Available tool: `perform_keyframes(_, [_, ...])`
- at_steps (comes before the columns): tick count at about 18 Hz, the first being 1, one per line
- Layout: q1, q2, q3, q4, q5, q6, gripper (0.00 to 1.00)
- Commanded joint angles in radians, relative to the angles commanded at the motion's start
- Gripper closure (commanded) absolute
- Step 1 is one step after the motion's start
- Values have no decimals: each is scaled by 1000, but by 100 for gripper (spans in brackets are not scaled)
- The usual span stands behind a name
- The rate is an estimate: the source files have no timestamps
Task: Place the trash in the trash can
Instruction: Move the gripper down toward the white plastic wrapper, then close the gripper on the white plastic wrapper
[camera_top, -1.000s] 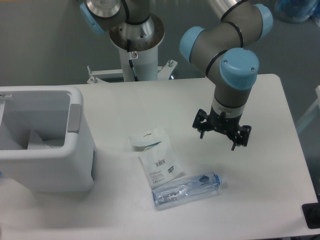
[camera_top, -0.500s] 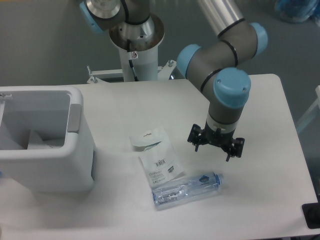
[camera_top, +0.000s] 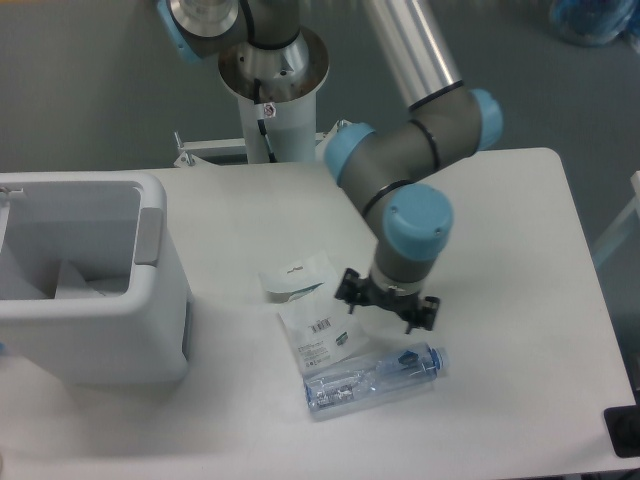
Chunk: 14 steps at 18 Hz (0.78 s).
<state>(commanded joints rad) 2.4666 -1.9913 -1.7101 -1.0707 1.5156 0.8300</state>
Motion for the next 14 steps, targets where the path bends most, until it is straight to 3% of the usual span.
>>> perform_keyframes(4, [-2,31,-63,2,2,-15,0])
perform_keyframes(14, [-6,-72,-26,17,2,-26,0])
